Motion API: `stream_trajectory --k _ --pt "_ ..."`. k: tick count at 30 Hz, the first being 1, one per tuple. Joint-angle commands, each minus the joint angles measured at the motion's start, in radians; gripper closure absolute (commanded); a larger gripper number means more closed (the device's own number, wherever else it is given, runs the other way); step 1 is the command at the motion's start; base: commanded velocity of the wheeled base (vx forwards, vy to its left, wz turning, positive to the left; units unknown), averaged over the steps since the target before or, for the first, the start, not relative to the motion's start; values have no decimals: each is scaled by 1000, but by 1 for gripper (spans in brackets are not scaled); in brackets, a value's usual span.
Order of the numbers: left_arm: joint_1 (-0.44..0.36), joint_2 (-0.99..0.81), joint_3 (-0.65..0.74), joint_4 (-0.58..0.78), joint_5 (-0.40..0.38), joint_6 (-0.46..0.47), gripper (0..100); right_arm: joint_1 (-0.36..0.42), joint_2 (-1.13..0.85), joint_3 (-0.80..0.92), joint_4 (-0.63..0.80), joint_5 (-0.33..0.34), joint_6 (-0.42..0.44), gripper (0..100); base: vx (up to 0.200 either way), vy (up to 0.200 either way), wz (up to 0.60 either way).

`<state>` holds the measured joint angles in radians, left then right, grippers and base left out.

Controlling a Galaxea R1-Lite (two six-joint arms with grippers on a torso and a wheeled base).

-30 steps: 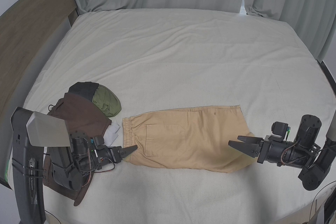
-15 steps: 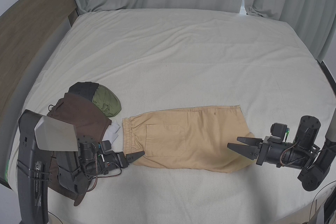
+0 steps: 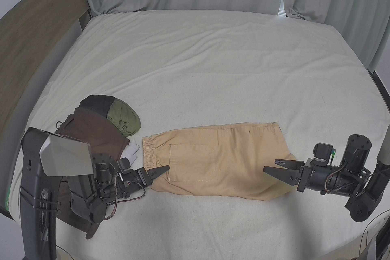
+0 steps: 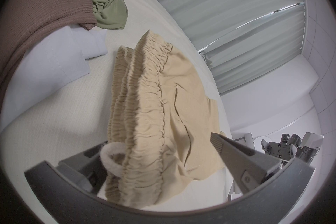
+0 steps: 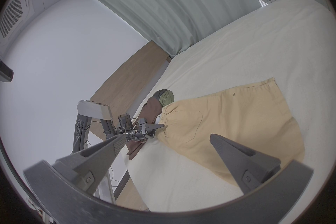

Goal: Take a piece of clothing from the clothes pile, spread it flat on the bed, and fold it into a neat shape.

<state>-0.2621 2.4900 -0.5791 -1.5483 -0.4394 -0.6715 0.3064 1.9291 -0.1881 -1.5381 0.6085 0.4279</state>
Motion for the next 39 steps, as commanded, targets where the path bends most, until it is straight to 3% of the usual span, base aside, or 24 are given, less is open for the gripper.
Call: stream_trajectory --k 1,8,9,27,34,39 --pt "-22 -6 -15 -3 21 -16 0 2 2 -1 0 0 0 0 0 0 0" --pt "-32 -5 -15 -3 30 -30 0 2 2 -1 0 0 0 0 0 0 0" --pt "-32 -5 -15 -3 30 -31 100 2 2 -1 0 0 0 0 0 0 0" --pt "-14 -82 22 -4 30 -25 100 0 42 2 0 0 -32 0 0 0 0" --pt "41 -140 62 -4 25 -16 100 2 48 13 0 0 -32 0 0 0 0" --pt "78 -172 111 -4 19 44 100 2 48 18 0 0 -32 0 0 0 0"
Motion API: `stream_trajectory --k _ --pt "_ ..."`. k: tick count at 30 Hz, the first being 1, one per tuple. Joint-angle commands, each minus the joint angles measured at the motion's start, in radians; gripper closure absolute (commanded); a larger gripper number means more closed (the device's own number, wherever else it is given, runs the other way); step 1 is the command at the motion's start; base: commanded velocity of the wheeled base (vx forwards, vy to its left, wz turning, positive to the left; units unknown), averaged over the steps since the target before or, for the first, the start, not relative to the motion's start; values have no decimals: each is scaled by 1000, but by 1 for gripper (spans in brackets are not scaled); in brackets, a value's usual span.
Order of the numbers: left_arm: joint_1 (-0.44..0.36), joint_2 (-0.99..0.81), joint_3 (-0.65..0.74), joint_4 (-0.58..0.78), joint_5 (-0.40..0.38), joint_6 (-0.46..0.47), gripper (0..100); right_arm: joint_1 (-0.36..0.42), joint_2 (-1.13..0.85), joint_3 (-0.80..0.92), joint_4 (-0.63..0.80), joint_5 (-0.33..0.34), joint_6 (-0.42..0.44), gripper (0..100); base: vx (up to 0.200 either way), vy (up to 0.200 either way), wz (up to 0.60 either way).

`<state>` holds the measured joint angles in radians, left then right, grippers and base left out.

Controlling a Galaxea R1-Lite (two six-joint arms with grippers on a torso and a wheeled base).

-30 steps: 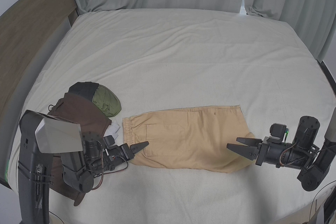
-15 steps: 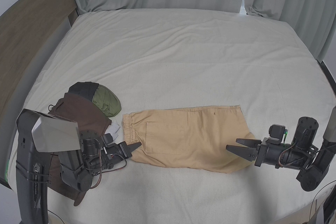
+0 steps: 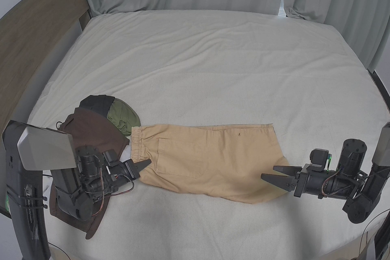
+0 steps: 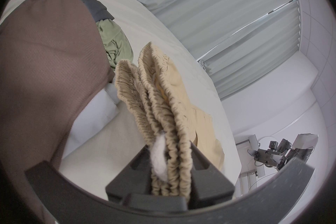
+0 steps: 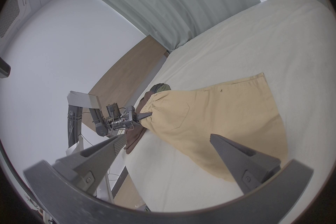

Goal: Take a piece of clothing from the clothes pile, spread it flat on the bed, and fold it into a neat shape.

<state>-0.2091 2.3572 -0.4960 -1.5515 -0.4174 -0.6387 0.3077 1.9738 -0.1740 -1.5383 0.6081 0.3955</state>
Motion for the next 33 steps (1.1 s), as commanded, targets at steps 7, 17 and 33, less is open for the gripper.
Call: stream_trajectory --k 7,17,33 --pt "56 -87 79 1 -41 16 100 2 3 10 0 1 0 0 0 0 0" --pt "137 -95 117 1 -83 134 100 4 5 11 0 1 0 0 0 0 0" --pt "212 -102 151 1 -132 217 100 5 5 13 0 -1 0 0 0 0 0"
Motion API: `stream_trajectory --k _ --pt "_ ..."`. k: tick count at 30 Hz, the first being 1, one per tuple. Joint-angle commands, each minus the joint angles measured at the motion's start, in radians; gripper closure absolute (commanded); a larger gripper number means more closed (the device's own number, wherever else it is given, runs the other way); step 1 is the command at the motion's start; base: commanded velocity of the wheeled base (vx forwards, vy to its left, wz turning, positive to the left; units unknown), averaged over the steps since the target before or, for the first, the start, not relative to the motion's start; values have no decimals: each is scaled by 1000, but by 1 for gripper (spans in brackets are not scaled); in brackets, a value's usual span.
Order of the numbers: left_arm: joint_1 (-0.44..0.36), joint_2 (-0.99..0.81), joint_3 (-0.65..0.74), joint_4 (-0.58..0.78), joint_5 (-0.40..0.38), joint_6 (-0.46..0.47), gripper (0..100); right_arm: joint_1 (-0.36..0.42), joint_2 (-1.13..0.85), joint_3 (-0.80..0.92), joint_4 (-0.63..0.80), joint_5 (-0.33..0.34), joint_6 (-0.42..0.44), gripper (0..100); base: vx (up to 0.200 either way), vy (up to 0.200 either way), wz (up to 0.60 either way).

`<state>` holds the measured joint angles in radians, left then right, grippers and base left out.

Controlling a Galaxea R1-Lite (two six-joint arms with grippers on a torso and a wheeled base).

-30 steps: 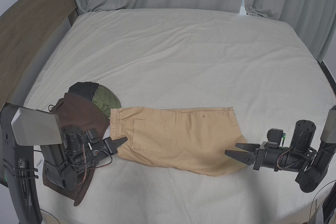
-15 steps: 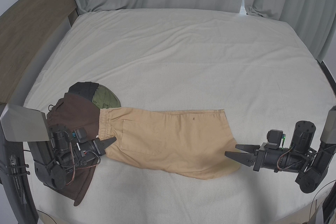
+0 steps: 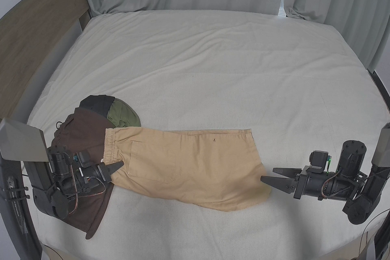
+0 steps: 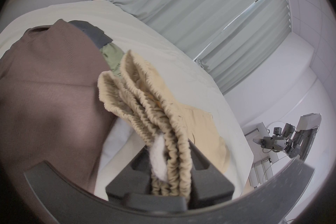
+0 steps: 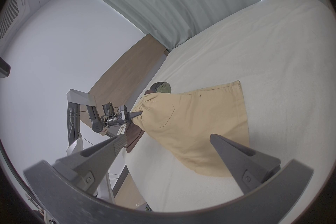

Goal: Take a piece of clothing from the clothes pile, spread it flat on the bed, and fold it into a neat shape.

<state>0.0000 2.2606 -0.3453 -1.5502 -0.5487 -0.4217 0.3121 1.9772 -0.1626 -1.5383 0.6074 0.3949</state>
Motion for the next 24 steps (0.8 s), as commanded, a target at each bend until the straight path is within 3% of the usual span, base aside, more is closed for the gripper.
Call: stream_trajectory --k 1,24 --pt "3 -9 0 -1 0 0 100 1 2 1 0 0 1 0 0 0 0" --pt "-250 -46 -109 2 27 -15 100 -2 -3 0 0 0 1 0 0 0 0"
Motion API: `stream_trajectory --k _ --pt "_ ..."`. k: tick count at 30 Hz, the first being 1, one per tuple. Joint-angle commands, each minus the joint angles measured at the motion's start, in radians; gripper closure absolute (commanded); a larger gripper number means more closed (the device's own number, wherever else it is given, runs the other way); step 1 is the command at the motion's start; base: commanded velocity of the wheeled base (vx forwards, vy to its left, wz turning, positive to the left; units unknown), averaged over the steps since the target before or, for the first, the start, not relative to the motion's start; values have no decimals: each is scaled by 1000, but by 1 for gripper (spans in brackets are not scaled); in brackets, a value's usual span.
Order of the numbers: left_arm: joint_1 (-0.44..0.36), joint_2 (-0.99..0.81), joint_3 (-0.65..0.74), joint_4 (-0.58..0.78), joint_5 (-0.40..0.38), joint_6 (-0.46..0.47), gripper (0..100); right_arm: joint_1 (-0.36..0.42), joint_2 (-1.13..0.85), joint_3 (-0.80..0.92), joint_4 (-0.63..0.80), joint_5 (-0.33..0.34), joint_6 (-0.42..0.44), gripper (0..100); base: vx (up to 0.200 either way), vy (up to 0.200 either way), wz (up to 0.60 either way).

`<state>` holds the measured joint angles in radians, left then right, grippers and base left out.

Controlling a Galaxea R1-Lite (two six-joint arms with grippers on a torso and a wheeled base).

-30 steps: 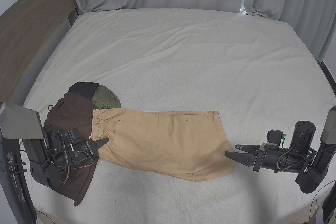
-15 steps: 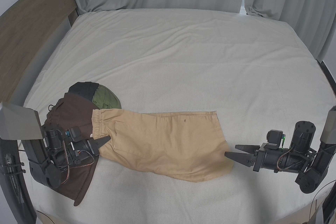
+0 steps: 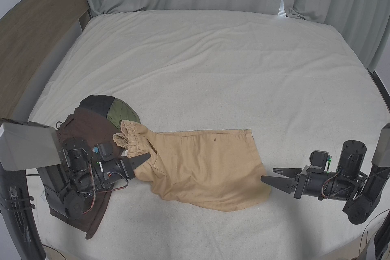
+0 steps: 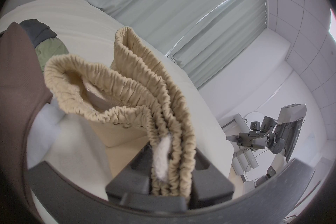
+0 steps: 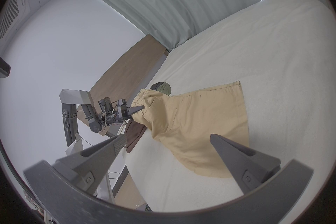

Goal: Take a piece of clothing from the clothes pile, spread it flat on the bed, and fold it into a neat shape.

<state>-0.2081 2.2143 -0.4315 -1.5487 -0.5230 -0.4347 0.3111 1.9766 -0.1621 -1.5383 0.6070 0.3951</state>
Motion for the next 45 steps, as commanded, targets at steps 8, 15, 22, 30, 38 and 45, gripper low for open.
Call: stream_trajectory --k 8,15,22,30,38,45 --pt "-129 8 -67 6 9 -58 100 -6 -2 -4 0 2 1 0 0 0 0" --pt "-177 19 -105 10 9 -67 100 -9 -4 -7 0 2 1 0 0 0 0" --pt "-208 50 -145 12 8 -67 100 -9 -5 -8 -2 2 1 0 0 0 0" --pt "-255 90 -202 21 8 -87 100 -10 -5 -10 -2 2 1 0 0 0 0" --pt "-298 90 -256 44 9 -144 100 -29 -5 -34 -2 2 2 0 0 0 0" --pt "-330 93 -288 70 9 -167 100 -67 -15 -39 -2 2 1 0 0 0 0"
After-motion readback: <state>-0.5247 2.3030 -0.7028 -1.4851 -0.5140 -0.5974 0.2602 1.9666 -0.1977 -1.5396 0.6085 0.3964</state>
